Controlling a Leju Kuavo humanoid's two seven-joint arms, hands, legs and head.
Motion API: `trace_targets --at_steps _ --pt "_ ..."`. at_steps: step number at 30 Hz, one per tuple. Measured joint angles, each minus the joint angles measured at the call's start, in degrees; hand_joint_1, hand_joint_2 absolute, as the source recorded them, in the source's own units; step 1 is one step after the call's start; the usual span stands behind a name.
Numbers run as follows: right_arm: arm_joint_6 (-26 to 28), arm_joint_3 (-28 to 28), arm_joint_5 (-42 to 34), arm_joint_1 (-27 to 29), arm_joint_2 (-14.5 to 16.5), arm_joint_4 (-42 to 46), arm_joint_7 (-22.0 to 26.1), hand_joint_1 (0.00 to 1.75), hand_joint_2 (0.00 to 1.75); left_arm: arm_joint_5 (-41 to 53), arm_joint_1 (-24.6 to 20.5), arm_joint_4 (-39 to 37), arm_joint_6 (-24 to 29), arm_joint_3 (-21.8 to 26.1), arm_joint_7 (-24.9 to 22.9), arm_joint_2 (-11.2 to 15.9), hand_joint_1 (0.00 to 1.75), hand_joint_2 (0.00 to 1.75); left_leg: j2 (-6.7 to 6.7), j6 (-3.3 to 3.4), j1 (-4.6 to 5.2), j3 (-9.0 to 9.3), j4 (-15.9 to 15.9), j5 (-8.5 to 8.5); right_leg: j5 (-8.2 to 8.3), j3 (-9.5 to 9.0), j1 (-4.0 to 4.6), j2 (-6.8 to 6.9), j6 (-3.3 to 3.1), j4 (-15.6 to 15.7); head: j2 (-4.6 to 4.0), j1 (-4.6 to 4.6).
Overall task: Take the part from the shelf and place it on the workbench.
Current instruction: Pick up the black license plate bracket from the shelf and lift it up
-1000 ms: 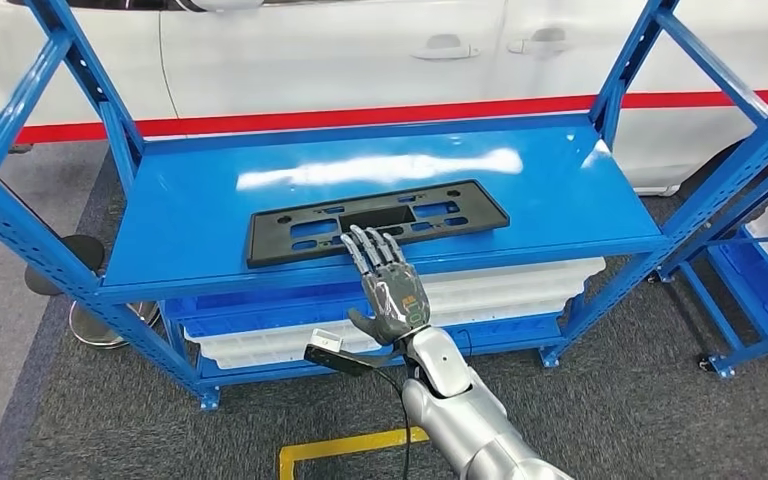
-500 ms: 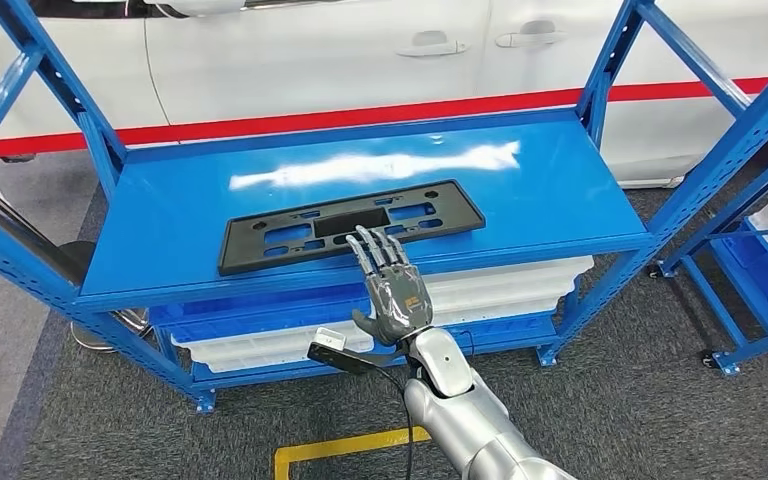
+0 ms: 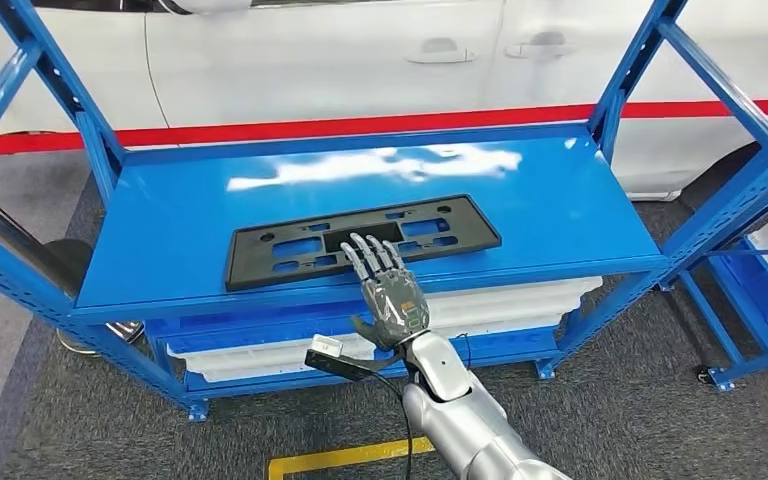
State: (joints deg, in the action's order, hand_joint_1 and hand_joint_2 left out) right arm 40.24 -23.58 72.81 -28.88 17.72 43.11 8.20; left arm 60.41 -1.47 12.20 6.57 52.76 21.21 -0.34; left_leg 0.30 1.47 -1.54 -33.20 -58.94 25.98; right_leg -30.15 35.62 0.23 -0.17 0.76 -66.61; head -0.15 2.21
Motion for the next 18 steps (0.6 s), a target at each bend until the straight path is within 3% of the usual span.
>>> trace_targets --at_steps 2,3,4,7,8,11,12,14,18 --pt "-0.01 0.0 0.03 0.2 -0.1 -0.08 -0.1 0.0 1.75 0.06 -0.02 -0.01 -0.05 0.01 0.01 -0.05 0.0 0.0 0.02 0.18 0.0 0.62 0.03 0.62 -2.02 4.73 -0.46 0.01 0.65 -6.25 0.0 0.0" --pt "-0.01 0.0 0.03 0.37 -0.19 -0.15 -0.14 0.0 1.75 0.09 0.04 -0.02 -0.08 0.01 0.01 -0.07 0.0 0.0 0.05 0.14 -0.01 1.06 0.02 1.01 -2.0 6.41 -0.66 0.03 0.85 -7.66 0.0 0.0" --pt "-0.01 0.0 0.04 0.47 -0.28 -0.21 -0.16 0.0 1.75 0.11 0.1 -0.02 -0.09 0.02 0.02 -0.1 0.0 0.0 0.08 0.06 -0.01 1.57 0.02 1.41 -0.85 7.04 -0.8 0.04 0.89 -7.12 0.0 0.0" --pt "-0.01 0.0 0.04 0.47 -0.4 -0.27 -0.16 0.0 1.75 0.14 0.1 -0.01 -0.11 0.03 0.05 -0.25 0.0 0.0 0.18 -0.45 0.01 3.47 0.11 2.75 6.3 4.13 -0.76 0.09 0.27 2.73 0.0 0.0" --pt "-0.01 0.0 0.04 0.43 -0.41 -0.28 -0.16 0.0 1.75 0.15 0.0 -0.01 -0.12 0.03 0.07 -0.31 0.0 0.0 0.2 -0.75 0.03 3.85 0.18 3.16 6.99 3.09 -0.52 0.09 -0.13 5.52 0.0 0.0" --pt "-0.02 -0.04 -0.13 0.5 -0.44 -0.27 -0.13 0.0 1.75 0.22 -0.14 -0.01 -0.2 0.05 0.06 -0.48 0.0 0.0 0.14 -1.94 0.08 4.63 0.33 3.37 6.06 1.87 0.05 0.04 -1.71 7.99 0.0 -0.01" --pt "-0.01 -0.05 -0.3 0.54 -0.4 -0.25 -0.07 0.0 1.75 0.28 -0.14 -0.01 -0.24 0.05 0.05 -0.52 0.0 0.0 0.1 -2.23 0.03 4.99 0.07 3.49 6.42 1.2 -0.05 0.05 -2.16 8.41 0.0 -0.01" --pt "-0.01 -0.09 -0.75 0.41 -0.29 -0.19 0.1 0.0 1.75 0.38 -0.28 0.0 -0.28 0.08 0.06 -0.62 0.0 0.0 0.05 -2.45 -0.03 4.52 -2.45 4.58 6.31 -0.35 -0.25 0.07 -2.77 9.08 0.0 -0.02" --pt "-0.01 -0.28 -1.6 0.52 -0.21 -0.19 0.26 0.0 1.75 0.69 -0.25 0.0 -0.4 0.4 0.23 -0.68 0.0 0.0 0.03 -2.44 0.0 -3.09 -13.47 9.79 5.26 -2.07 0.01 0.08 -3.38 9.24 0.0 -0.01"
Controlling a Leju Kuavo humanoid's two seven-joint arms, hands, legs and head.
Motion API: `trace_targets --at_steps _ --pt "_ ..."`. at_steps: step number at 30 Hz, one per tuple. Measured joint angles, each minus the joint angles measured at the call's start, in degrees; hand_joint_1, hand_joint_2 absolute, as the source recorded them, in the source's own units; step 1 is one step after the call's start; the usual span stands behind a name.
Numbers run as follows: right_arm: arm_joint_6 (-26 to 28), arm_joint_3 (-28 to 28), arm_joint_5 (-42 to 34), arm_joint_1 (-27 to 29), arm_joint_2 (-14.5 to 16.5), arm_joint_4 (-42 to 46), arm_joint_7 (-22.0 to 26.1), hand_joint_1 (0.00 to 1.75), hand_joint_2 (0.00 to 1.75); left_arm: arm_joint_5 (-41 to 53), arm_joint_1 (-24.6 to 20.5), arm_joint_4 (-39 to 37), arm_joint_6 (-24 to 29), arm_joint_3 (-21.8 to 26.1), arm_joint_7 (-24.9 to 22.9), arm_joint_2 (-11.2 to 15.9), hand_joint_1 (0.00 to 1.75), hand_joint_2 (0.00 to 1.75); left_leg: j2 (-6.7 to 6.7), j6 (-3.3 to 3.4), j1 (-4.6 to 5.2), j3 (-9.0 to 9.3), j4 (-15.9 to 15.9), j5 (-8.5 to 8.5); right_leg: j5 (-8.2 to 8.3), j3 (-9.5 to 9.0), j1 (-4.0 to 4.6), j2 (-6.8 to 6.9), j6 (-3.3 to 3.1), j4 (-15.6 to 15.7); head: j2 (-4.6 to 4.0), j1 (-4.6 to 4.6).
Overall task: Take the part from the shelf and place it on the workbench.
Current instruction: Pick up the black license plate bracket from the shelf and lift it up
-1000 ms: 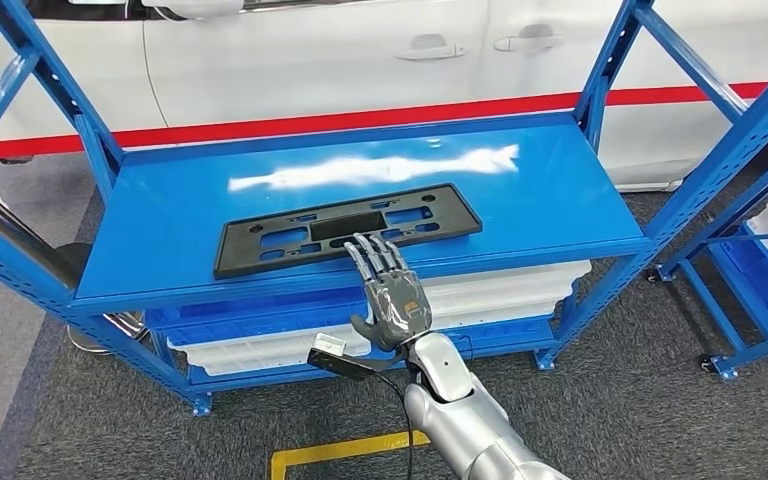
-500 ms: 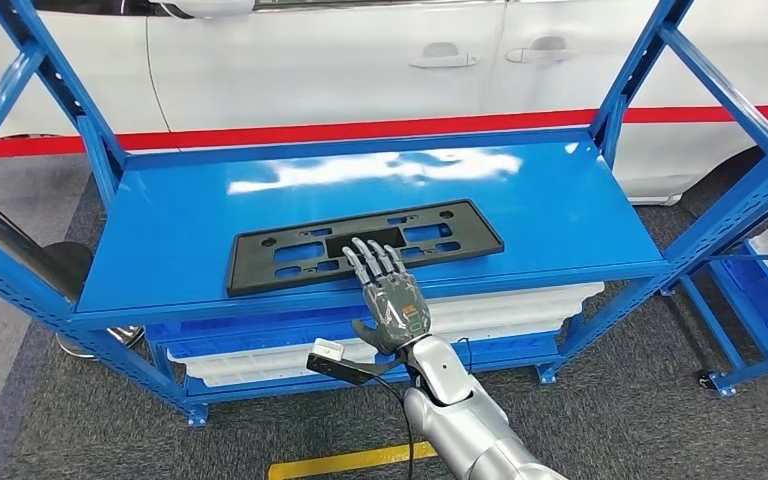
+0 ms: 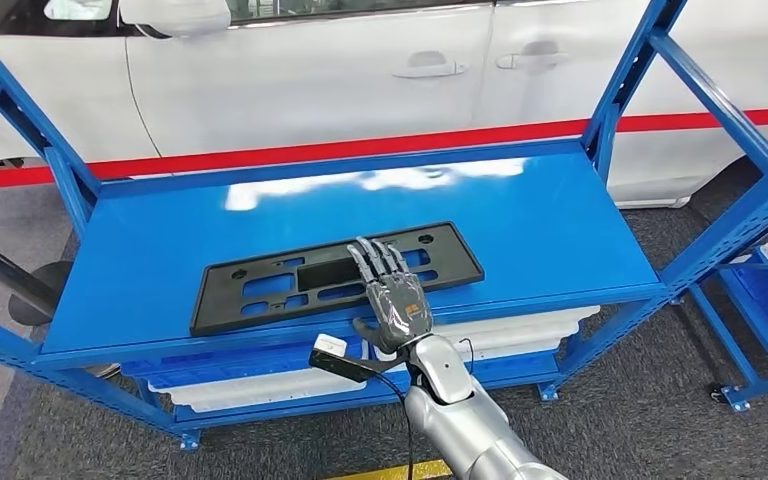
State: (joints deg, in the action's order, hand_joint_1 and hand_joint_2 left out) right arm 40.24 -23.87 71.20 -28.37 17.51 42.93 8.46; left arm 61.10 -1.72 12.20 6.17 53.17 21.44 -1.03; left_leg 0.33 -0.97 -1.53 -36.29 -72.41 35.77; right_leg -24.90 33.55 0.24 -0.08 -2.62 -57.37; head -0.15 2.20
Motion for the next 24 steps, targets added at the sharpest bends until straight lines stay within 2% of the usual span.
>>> trace_targets --at_steps 1,2,4,6,8,10,11,12,14,15,16,17,19,20,22,24 --pt "0.0 -0.03 -0.18 0.12 0.0 0.0 0.02 0.0 1.75 0.14 0.15 0.0 -0.04 0.03 0.02 -0.01 0.0 0.0 -0.01 0.0 0.02 -1.17 -0.39 0.05 -0.41 -0.44 0.07 -0.09 0.01 -0.03 0.0 0.0" --pt "0.0 -0.05 -0.32 0.17 0.0 0.0 0.02 0.0 1.75 0.27 0.24 0.0 -0.07 0.03 0.03 -0.01 0.0 0.0 -0.01 -0.01 0.01 -1.48 1.13 -1.42 -0.87 -0.96 0.11 -0.17 0.08 -0.11 0.0 0.01" --pt "-0.01 -0.11 -0.45 0.03 0.02 -0.04 -0.05 0.0 1.75 0.6 0.33 0.0 -0.07 0.05 0.06 -0.02 0.0 0.0 -0.07 0.05 0.04 -0.64 7.5 -7.44 -1.97 -1.98 0.17 -0.24 0.44 -0.55 0.0 0.0" --pt "-0.03 -0.17 -0.45 -0.34 0.05 -0.26 -0.31 0.87 1.75 0.98 0.27 0.0 -0.07 0.13 0.09 -0.05 0.0 0.0 -0.15 0.33 0.26 -0.01 11.73 -10.81 -2.92 -2.18 0.29 -0.3 1.06 -1.26 0.0 -0.01" --pt "-0.22 -0.34 -0.34 -0.94 0.1 -0.69 -0.8 1.75 1.75 1.36 0.25 0.0 -0.07 0.23 0.08 -0.08 0.0 0.0 -0.1 0.87 0.44 -0.04 12.1 -11.01 -3.47 -1.96 0.37 -0.36 1.7 -1.62 0.0 -0.01" --pt "-0.83 -0.85 0.13 -2.0 0.16 -1.31 -1.72 1.75 1.75 1.77 0.18 0.0 -0.07 0.31 0.08 -0.16 0.0 0.0 -0.08 1.5 0.26 0.13 12.35 -11.66 -4.23 -1.83 0.3 -0.32 2.34 -2.18 0.0 -0.01" --pt "-1.15 -1.15 0.43 -2.64 0.19 -1.67 -2.19 1.75 1.75 1.95 0.07 0.0 -0.07 0.33 0.09 -0.2 0.0 0.0 -0.09 1.75 0.17 0.22 12.53 -11.73 -5.14 -1.23 0.21 -0.29 2.68 -3.51 0.0 -0.01" --pt "-1.46 -1.44 0.69 -3.19 0.19 -2.07 -2.56 1.75 1.75 2.09 -0.06 0.0 -0.07 0.35 0.09 -0.24 0.0 0.0 -0.11 1.93 0.09 0.3 12.67 -11.76 -6.51 -0.02 0.04 -0.26 3.04 -5.96 0.0 -0.02" --pt "-2.03 -1.96 0.97 -3.8 0.18 -3.0 -3.02 1.75 1.75 2.28 -0.21 0.0 -0.07 0.41 0.09 -0.24 0.0 0.0 -0.1 2.17 0.1 0.31 12.7 -11.64 -9.59 3.95 -0.32 -0.21 3.61 -13.24 0.0 -0.02" --pt "-2.32 -2.26 1.06 -3.89 0.17 -3.53 -3.25 1.75 1.75 2.37 -0.24 0.0 -0.07 0.44 0.09 -0.24 0.0 0.0 -0.08 2.21 0.11 0.32 12.69 -11.58 -10.29 5.75 -0.47 -0.21 3.77 -16.15 0.0 -0.02" --pt "-2.51 -2.56 1.13 -3.92 0.16 -4.04 -3.47 1.75 1.75 2.44 -0.24 0.0 -0.07 0.46 0.09 -0.24 0.0 0.0 -0.06 2.22 0.11 0.36 12.69 -11.51 -9.9 6.74 -0.57 -0.21 3.83 -17.29 0.0 -0.02" --pt "-2.61 -2.86 1.17 -3.97 0.16 -4.49 -3.63 1.75 1.75 2.49 -0.23 0.0 -0.05 0.49 0.09 -0.24 0.0 0.0 -0.02 2.18 0.12 0.44 12.68 -11.45 -8.47 6.67 -0.61 -0.21 3.76 -16.3 0.0 -0.02" --pt "-2.63 -3.4 1.19 -4.27 0.17 -5.07 -3.8 1.75 1.75 2.54 -0.25 0.0 0.03 0.51 0.08 -0.31 0.0 0.0 0.06 2.02 0.12 0.71 12.73 -11.34 -4.15 3.77 -0.47 -0.21 3.16 -9.13 0.0 -0.02" --pt "-2.64 -3.64 1.2 -4.51 0.17 -5.28 -3.86 1.75 1.75 2.55 -0.29 0.0 0.07 0.51 0.08 -0.4 0.0 0.0 0.09 1.86 0.19 0.81 12.76 -11.3 -2.63 2.17 -0.25 -0.17 2.72 -5.5 0.0 -0.01" --pt "-2.67 -4.0 1.2 -4.92 0.17 -5.66 -4.02 1.74 1.75 2.58 -0.33 0.0 0.11 0.54 0.05 -0.58 0.0 0.0 0.09 1.38 0.22 0.86 12.91 -11.31 -1.42 0.48 0.19 -0.08 2.05 -1.46 0.0 -0.01" --pt "-2.75 -4.27 1.2 -5.09 0.17 -6.01 -4.15 1.72 1.75 2.66 -0.34 0.0 0.14 0.58 -0.01 -0.62 0.0 0.0 0.07 0.69 0.24 1.05 13.29 -11.46 -1.29 0.42 0.34 -0.08 1.72 -1.06 0.0 -0.01"
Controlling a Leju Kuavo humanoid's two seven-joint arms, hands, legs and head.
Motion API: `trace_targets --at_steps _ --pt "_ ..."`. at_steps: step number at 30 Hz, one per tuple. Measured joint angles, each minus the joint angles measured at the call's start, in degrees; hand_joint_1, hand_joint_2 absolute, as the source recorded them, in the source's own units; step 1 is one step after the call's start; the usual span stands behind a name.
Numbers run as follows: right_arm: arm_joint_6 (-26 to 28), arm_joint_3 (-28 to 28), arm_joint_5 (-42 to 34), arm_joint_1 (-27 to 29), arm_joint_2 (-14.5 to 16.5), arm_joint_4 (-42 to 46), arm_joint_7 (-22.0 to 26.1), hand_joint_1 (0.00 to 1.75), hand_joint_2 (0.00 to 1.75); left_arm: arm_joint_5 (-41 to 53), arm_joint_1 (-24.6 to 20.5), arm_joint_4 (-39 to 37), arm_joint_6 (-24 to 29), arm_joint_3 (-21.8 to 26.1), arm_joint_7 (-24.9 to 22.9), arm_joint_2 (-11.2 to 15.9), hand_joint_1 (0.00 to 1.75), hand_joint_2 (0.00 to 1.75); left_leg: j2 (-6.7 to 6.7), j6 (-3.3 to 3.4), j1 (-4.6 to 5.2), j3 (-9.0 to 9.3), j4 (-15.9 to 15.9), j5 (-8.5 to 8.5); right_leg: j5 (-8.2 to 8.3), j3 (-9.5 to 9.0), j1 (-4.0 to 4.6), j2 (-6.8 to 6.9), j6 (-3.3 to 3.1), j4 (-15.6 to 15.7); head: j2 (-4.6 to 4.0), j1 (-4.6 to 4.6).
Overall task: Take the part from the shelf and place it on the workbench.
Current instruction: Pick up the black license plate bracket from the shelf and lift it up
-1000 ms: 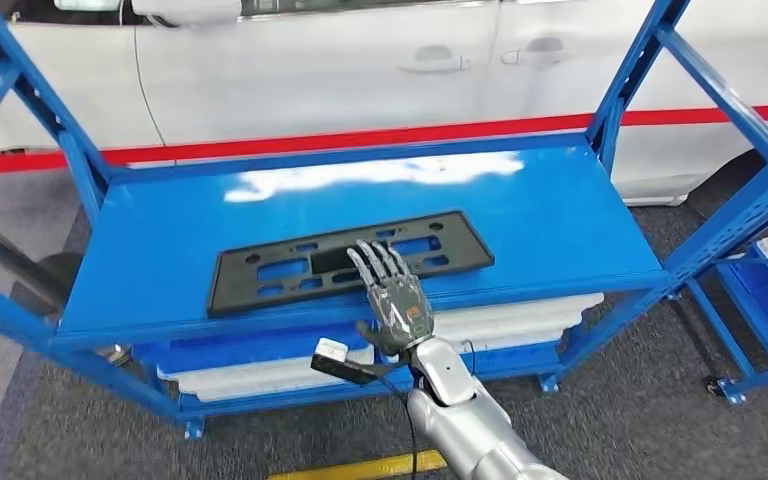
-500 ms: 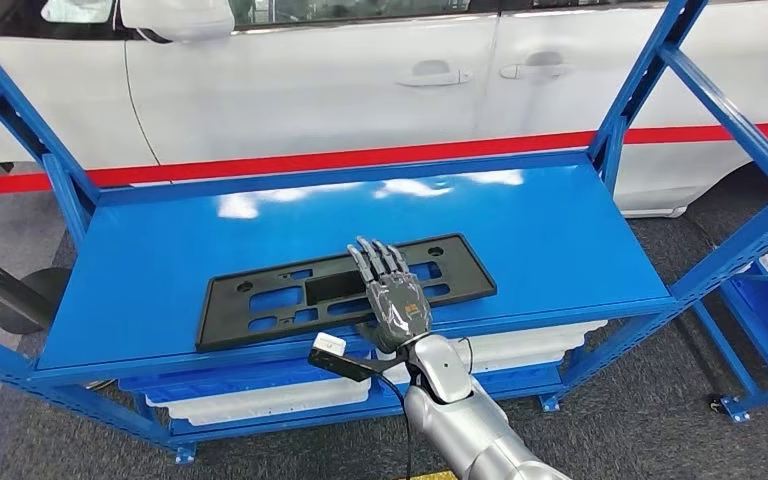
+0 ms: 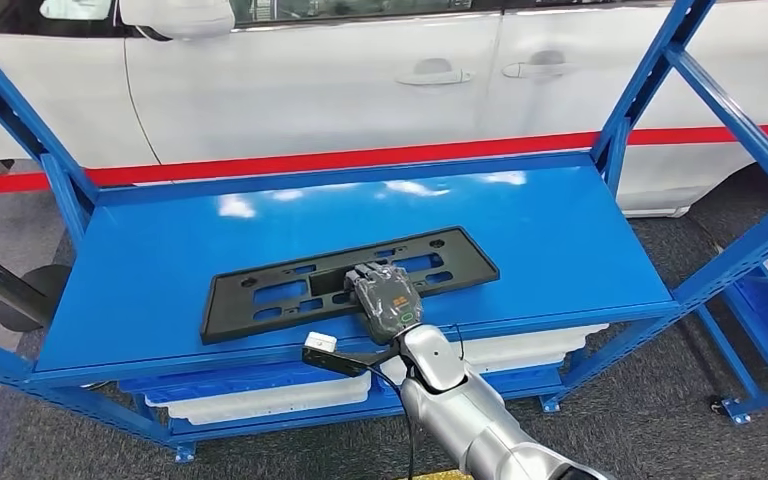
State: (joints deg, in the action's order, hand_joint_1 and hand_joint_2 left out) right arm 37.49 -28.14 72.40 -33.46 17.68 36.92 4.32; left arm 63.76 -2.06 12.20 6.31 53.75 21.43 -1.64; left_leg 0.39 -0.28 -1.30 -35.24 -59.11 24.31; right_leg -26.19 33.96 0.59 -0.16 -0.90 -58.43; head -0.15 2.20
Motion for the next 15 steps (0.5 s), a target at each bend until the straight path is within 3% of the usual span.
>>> trace_targets --at_steps 2,3,6,8,9,12,13,15 --pt "-0.19 -0.23 -0.03 -0.16 0.09 -0.32 -0.09 1.68 1.75 0.08 -0.02 0.0 0.01 0.02 -0.03 -0.02 0.0 0.0 -0.05 -0.54 0.0 -0.05 -0.61 0.65 0.56 -0.6 -0.32 0.11 -0.51 1.05 0.0 0.0" --pt "-0.29 -0.31 -0.11 -0.32 0.13 -0.48 -0.14 1.67 1.75 0.15 -0.04 0.0 0.01 0.03 -0.04 -0.03 0.0 0.0 -0.06 -0.69 0.02 -0.71 -2.31 1.82 0.85 -0.9 -0.5 0.2 -0.79 1.58 0.0 -0.01" --pt "-0.44 -0.48 -0.48 -0.54 0.13 -0.98 -0.31 1.68 1.75 0.37 0.08 0.0 0.01 0.16 -0.04 0.01 0.0 0.0 -0.08 -0.92 -0.02 -5.28 -12.66 7.09 1.04 -0.98 -0.44 0.38 -1.23 1.77 0.0 0.0" --pt "-0.46 -0.54 -0.59 -0.51 0.09 -1.25 -0.36 1.68 1.75 0.39 0.27 0.0 0.01 0.25 -0.04 0.02 0.0 0.0 -0.1 -1.13 -0.03 -6.65 -15.98 7.69 0.91 -0.82 -0.31 0.38 -1.29 1.42 0.0 0.01" --pt "-0.5 -0.55 -0.61 -0.53 0.08 -1.35 -0.36 1.68 1.75 0.39 0.33 0.0 0.01 0.26 -0.04 0.02 0.0 0.0 -0.12 -1.18 -0.06 -5.78 -14.47 6.47 0.81 -0.78 -0.31 0.35 -1.25 1.17 0.0 0.01" --pt "-0.85 -0.57 -0.77 -0.75 0.06 -1.51 -0.37 1.73 1.75 0.39 0.24 0.0 0.01 0.27 -0.02 0.07 0.0 0.0 -0.16 -0.95 0.0 0.01 -3.61 2.14 0.11 -0.59 -0.3 0.16 -0.63 -0.03 0.0 0.01" --pt "-1.09 -0.58 -0.85 -0.88 0.05 -1.53 -0.39 1.75 1.75 0.39 0.17 0.0 0.01 0.28 -0.01 0.08 0.0 0.0 -0.11 -0.65 0.07 1.11 -1.45 1.69 -0.09 -0.46 -0.24 0.08 -0.32 -0.37 0.0 0.01" --pt "-1.89 -0.59 -1.31 -1.1 0.04 -1.57 -0.35 1.75 1.75 0.39 0.14 0.0 -0.01 0.32 0.01 0.06 0.0 0.0 -0.01 0.11 0.31 1.33 -0.8 1.73 -0.14 -0.28 -0.11 -0.04 0.25 -0.54 0.0 0.0"
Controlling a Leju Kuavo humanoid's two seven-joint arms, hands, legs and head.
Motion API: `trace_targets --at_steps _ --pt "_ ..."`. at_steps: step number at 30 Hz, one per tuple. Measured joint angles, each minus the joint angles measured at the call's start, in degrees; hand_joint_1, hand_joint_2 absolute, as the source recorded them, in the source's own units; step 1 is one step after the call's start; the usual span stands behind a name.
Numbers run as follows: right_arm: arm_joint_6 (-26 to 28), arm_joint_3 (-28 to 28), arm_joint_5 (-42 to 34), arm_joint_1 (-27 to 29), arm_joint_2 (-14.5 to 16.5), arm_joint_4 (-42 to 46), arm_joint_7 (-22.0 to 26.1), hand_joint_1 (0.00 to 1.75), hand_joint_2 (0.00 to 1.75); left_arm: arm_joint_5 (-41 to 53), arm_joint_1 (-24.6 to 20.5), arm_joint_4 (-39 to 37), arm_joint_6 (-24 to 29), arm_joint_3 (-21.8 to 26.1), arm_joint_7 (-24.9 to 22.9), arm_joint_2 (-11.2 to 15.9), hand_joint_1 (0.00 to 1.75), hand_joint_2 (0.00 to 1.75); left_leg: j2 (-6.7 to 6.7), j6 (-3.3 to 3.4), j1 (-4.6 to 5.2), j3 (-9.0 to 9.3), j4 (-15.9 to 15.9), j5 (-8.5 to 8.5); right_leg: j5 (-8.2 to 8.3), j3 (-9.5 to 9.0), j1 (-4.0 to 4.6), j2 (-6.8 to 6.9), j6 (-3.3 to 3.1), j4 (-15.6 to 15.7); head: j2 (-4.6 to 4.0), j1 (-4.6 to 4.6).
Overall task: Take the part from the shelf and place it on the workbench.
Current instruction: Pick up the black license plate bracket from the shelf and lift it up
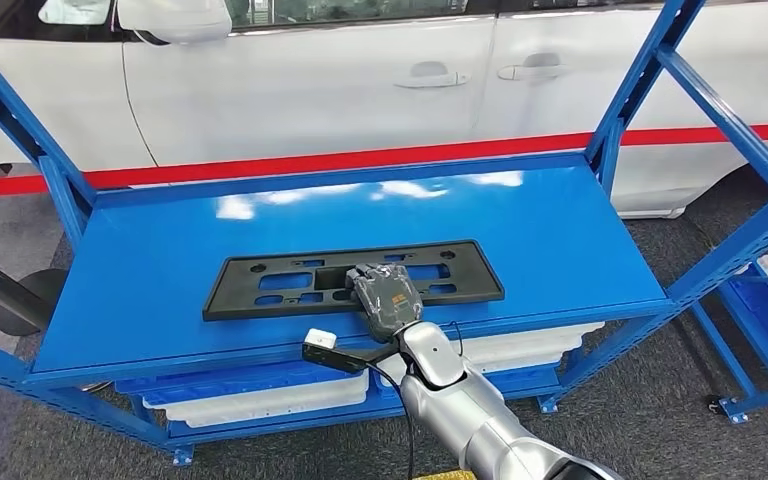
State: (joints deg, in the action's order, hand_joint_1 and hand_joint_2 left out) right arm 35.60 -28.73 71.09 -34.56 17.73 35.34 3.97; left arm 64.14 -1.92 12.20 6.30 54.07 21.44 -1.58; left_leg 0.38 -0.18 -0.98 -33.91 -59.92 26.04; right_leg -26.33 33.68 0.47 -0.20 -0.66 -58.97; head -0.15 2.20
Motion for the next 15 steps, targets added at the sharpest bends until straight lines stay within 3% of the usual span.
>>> trace_targets --at_steps 3,7,8,9,10,12,14,15 --pt "-2.06 -0.01 -4.37 -0.15 -0.07 0.07 2.83 1.75 1.75 -0.26 0.01 0.0 0.04 0.15 -0.02 -0.14 0.0 0.0 -0.15 1.04 -0.23 0.03 0.33 -0.45 -1.11 0.69 -0.14 -0.06 0.95 -1.57 0.0 0.0" --pt "-8.45 -0.18 -20.78 1.62 -0.2 5.08 12.72 1.75 1.75 -0.6 0.15 0.0 0.33 0.92 0.06 -0.36 0.0 0.0 -0.59 1.48 -0.39 0.07 0.48 -0.55 -7.34 6.56 -0.58 -0.02 2.02 -13.85 0.0 -0.01" --pt "-11.15 -0.5 -27.56 2.64 -0.37 8.65 15.14 1.75 1.75 -0.57 0.25 0.0 0.5 1.27 0.2 -0.43 0.0 0.0 -0.74 1.47 -0.4 0.14 0.48 -0.51 -7.65 7.48 -0.64 -0.02 2.05 -15.67 0.0 -0.01" --pt "-14.04 -0.92 -34.82 3.61 -0.55 12.7 17.18 1.75 1.75 -0.5 0.35 0.0 0.7 1.62 0.41 -0.5 0.0 0.0 -0.88 1.45 -0.39 0.22 0.48 -0.47 -6.97 7.4 -0.67 -0.02 1.97 -15.52 0.0 -0.01" --pt "-16.74 -1.36 -41.72 4.47 -0.7 16.6 18.68 1.75 1.75 -0.42 0.38 0.0 0.89 1.93 0.67 -0.58 0.0 0.0 -0.97 1.42 -0.35 0.32 0.5 -0.44 -5.46 6.15 -0.64 -0.02 1.76 -13.16 0.0 -0.01" --pt "-21.4 -2.02 -53.84 6.29 -0.96 24.37 20.5 1.75 1.75 -0.13 0.22 0.0 1.13 2.5 1.18 -0.92 0.0 0.87 -1.02 1.33 -0.27 0.51 0.58 -0.46 -2.21 1.67 -0.37 -0.03 0.79 -5.13 0.0 0.03" --pt "-24.08 -2.5 -60.85 9.04 -1.5 31.47 20.87 1.75 1.75 0.09 0.04 0.02 1.22 3.03 1.55 -1.38 0.0 1.75 -0.68 0.92 -0.3 0.69 0.74 -0.54 -0.82 -1.19 0.11 0.04 -0.26 0.32 0.0 0.06" --pt "-25.02 -2.77 -63.25 10.46 -1.94 34.65 21.0 1.75 1.75 0.13 0.05 0.04 1.24 3.26 1.67 -1.58 0.0 1.75 -0.49 0.6 -0.41 0.73 0.87 -0.63 -0.79 -1.32 0.33 0.09 -0.57 0.94 0.0 0.06"
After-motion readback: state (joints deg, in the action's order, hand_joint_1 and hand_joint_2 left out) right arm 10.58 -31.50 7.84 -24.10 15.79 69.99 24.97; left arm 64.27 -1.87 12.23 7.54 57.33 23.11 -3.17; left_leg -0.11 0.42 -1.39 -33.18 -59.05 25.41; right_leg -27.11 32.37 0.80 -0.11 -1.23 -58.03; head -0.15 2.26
